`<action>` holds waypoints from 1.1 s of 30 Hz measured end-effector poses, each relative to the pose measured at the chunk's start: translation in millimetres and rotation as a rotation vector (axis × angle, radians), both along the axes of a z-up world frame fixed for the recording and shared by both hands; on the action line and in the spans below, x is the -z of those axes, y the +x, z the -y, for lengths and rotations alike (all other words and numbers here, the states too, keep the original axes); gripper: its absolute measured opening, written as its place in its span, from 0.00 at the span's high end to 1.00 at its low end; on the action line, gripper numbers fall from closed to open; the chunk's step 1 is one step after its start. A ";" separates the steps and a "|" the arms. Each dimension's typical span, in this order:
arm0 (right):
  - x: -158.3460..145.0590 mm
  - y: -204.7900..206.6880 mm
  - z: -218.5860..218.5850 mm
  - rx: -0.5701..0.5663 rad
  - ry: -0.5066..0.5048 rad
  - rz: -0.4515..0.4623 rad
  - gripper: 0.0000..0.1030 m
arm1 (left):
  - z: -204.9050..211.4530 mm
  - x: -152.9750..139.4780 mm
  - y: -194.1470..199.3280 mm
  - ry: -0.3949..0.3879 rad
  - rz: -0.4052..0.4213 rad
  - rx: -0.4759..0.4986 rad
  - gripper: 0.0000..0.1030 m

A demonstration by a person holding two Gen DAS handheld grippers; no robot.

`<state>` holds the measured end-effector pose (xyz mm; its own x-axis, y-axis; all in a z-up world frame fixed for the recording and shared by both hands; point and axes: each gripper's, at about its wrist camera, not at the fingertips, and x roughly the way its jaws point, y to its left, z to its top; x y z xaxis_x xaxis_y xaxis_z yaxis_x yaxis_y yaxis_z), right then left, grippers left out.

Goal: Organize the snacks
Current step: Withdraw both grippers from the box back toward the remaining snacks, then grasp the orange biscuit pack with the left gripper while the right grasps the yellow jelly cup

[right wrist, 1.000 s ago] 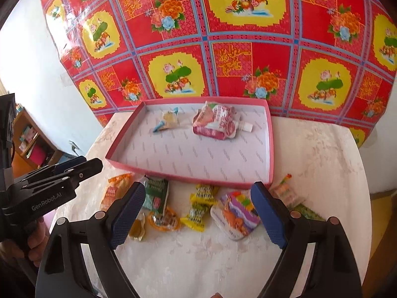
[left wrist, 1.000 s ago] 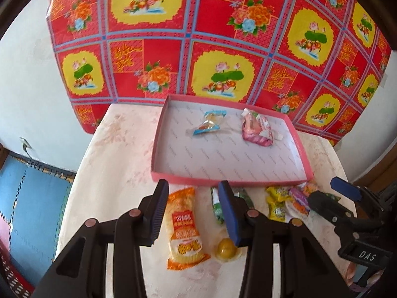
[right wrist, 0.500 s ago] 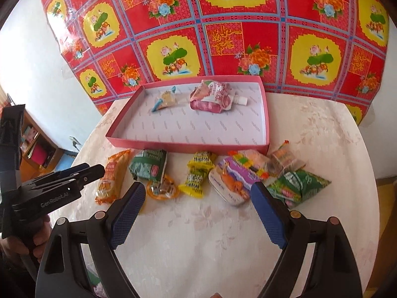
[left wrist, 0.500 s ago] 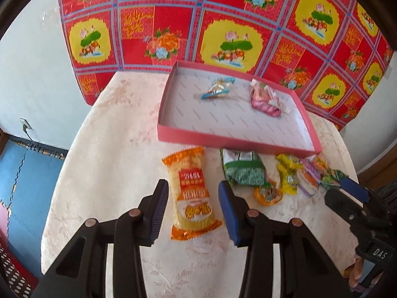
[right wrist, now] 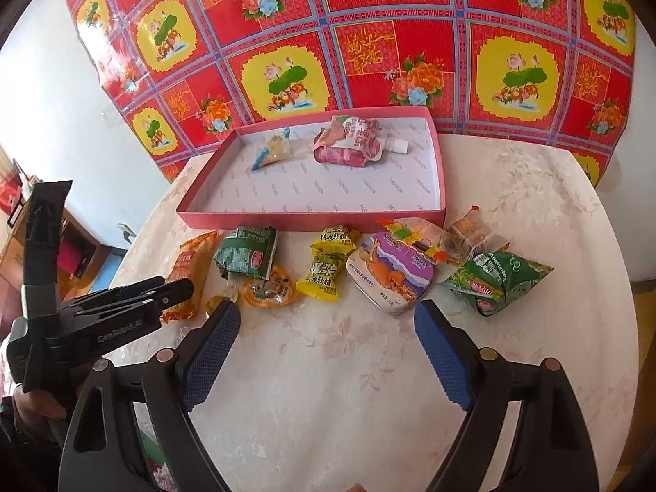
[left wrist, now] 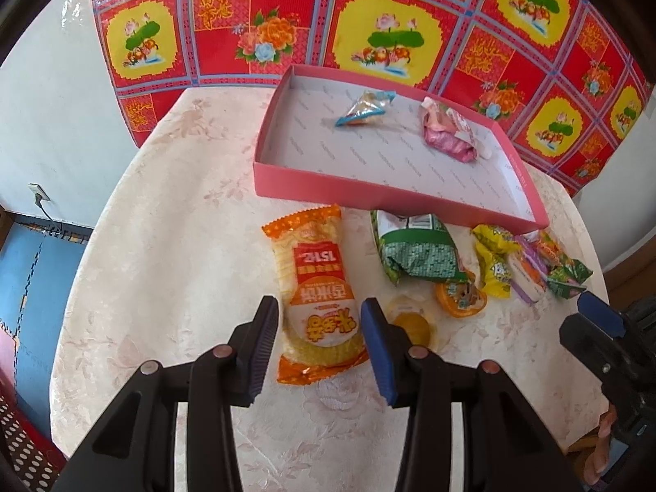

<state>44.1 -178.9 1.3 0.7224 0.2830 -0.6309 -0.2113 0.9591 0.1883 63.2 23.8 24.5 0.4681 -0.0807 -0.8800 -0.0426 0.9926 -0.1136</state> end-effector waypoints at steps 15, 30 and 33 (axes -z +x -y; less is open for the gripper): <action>6.2 4.0 -11.2 -0.019 -0.013 -0.029 0.14 | 2.3 7.9 5.7 0.023 0.013 0.013 0.58; 11.1 1.1 -45.2 -0.068 -0.060 -0.044 0.14 | -26.3 -10.5 -12.8 0.025 0.080 -0.013 0.60; 12.5 0.3 -56.1 -0.102 -0.056 -0.051 0.14 | -34.1 -11.9 -18.7 0.018 0.083 -0.015 0.60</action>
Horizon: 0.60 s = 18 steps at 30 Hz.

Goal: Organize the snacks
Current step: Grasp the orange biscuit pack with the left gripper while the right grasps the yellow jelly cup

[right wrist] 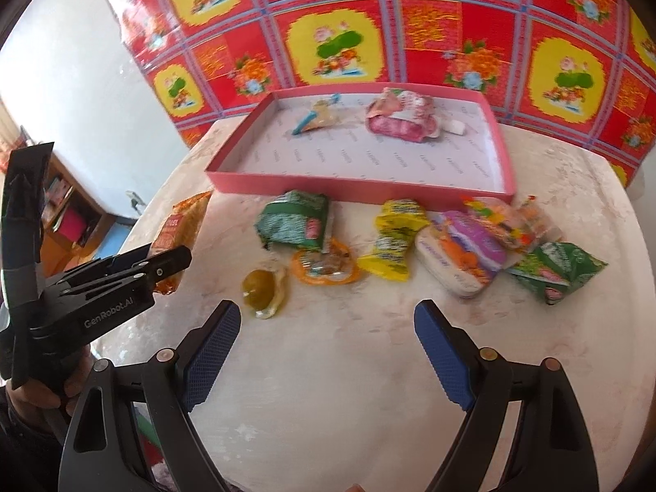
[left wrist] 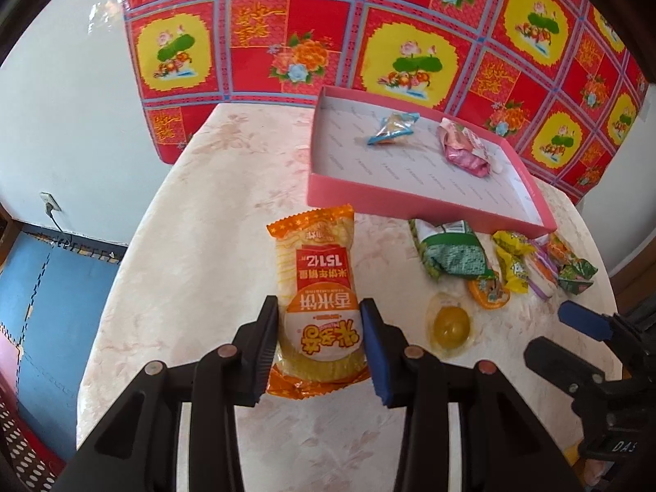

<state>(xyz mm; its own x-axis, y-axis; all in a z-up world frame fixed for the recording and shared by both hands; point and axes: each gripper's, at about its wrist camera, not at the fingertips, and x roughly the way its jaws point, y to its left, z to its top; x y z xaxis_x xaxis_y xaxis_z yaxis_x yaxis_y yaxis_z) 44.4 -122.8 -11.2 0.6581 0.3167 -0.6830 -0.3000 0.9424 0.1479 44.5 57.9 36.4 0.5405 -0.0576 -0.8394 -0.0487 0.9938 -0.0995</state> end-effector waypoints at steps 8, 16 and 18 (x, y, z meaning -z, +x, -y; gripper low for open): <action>3.1 7.2 -33.5 -0.077 -0.014 -0.017 0.33 | -16.2 12.0 -6.5 -0.034 -0.031 -0.026 0.60; 9.1 15.1 -49.6 -0.085 -0.056 -0.022 0.43 | -19.9 13.0 -10.3 -0.051 -0.014 -0.013 0.60; 10.9 17.2 -49.4 -0.081 -0.052 -0.031 0.46 | -20.4 13.1 -10.2 -0.055 -0.011 -0.011 0.60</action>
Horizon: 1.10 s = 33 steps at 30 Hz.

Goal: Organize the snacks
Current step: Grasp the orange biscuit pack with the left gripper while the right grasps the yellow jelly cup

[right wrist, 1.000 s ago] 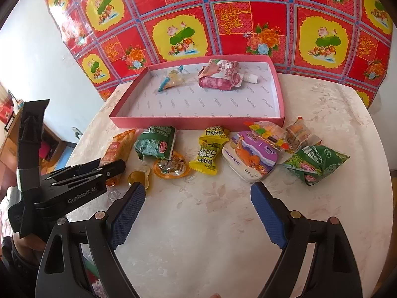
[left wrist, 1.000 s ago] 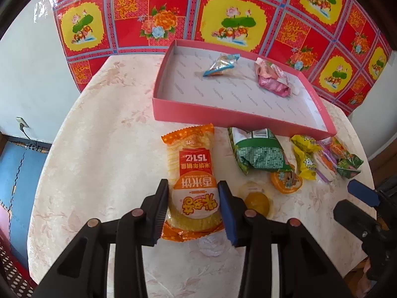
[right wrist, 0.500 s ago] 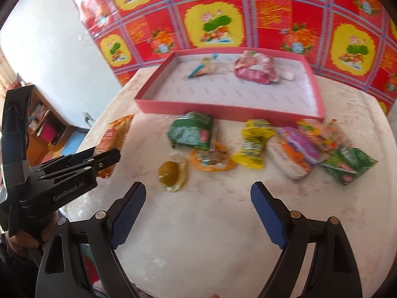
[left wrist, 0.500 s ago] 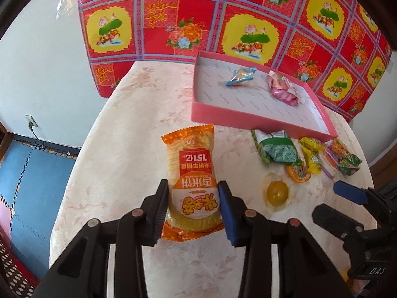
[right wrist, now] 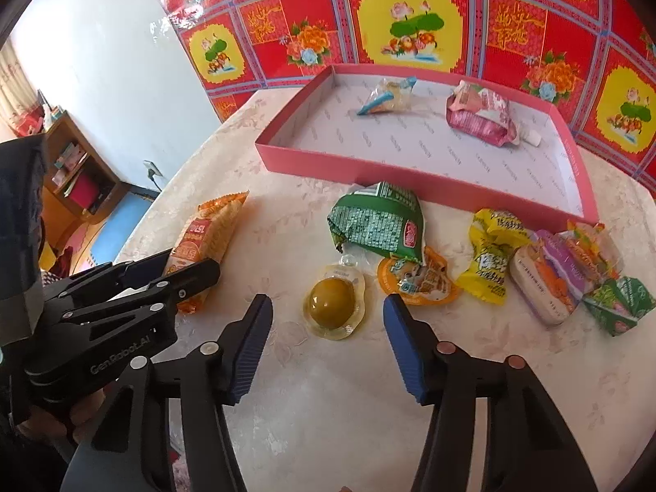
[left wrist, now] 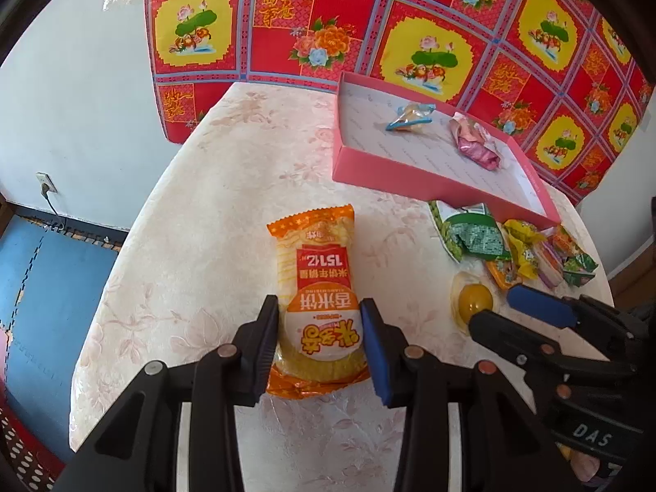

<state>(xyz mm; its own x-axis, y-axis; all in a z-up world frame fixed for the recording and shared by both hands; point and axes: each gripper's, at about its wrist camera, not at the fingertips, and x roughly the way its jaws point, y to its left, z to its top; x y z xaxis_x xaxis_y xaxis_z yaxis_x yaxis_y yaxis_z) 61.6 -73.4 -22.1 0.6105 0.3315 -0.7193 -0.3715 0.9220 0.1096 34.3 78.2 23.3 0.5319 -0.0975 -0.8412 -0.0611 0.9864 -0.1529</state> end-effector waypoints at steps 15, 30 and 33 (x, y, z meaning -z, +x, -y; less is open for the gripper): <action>10.4 5.8 -5.8 0.030 -0.012 0.006 0.57 | -1.4 -0.4 -0.7 -0.012 0.009 0.006 0.60; 11.1 2.1 5.7 0.020 0.030 0.028 0.69 | 1.6 -3.7 -5.1 -0.002 0.022 0.005 0.60; 7.1 -2.8 11.2 -0.003 0.047 0.040 0.70 | 6.9 -10.2 -5.3 0.012 0.037 0.011 0.60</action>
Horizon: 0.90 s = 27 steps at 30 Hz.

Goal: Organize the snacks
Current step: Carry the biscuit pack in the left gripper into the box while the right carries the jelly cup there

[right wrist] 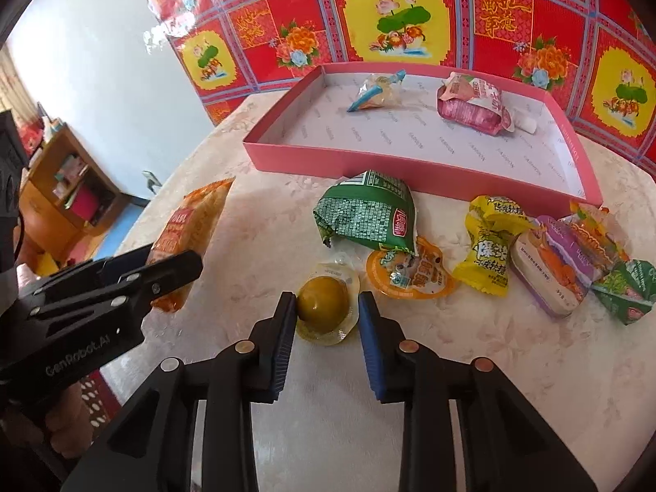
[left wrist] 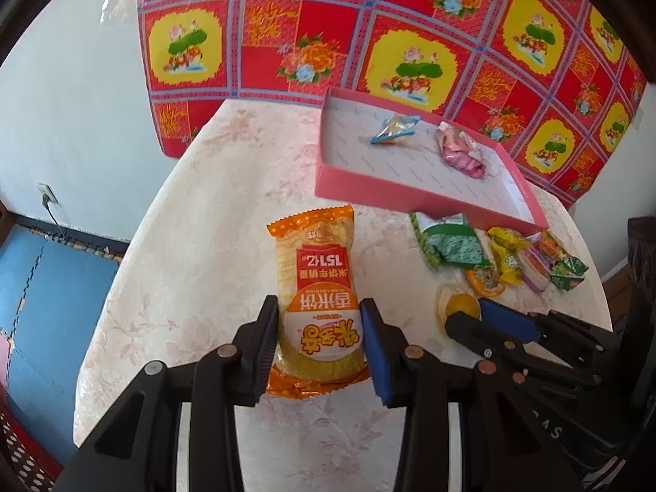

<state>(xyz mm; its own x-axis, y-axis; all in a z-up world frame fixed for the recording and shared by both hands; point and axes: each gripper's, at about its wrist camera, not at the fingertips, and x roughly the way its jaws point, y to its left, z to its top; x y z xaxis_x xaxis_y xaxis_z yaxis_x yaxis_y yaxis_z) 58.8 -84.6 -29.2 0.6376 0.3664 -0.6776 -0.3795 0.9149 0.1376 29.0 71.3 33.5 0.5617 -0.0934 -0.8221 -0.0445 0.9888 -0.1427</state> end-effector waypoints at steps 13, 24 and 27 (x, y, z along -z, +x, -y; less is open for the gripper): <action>-32.6 -9.7 43.0 0.032 0.075 0.095 0.70 | 26.4 -25.3 24.3 0.039 0.039 0.026 0.60; -56.4 14.6 75.6 0.093 0.101 0.122 0.70 | 39.4 -35.3 59.2 0.068 0.043 0.036 0.60; -61.5 26.2 84.7 0.111 0.107 0.120 0.70 | 41.5 -34.3 72.5 0.075 0.039 0.037 0.60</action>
